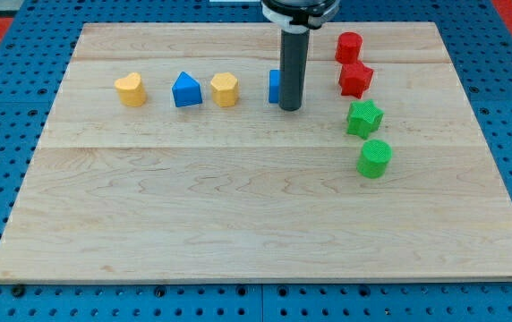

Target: Move the blue cube to the top center

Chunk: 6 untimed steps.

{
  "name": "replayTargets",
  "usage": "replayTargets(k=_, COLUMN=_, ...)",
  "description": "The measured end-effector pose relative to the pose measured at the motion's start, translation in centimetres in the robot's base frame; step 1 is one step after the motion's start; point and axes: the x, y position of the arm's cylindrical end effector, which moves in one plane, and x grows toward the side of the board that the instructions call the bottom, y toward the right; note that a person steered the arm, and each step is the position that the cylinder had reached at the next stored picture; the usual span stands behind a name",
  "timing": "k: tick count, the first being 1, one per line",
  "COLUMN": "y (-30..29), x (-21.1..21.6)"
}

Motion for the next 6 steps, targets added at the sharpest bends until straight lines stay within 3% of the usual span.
replayTargets(k=3, y=0.0, x=-0.1)
replayTargets(k=6, y=0.0, x=-3.0)
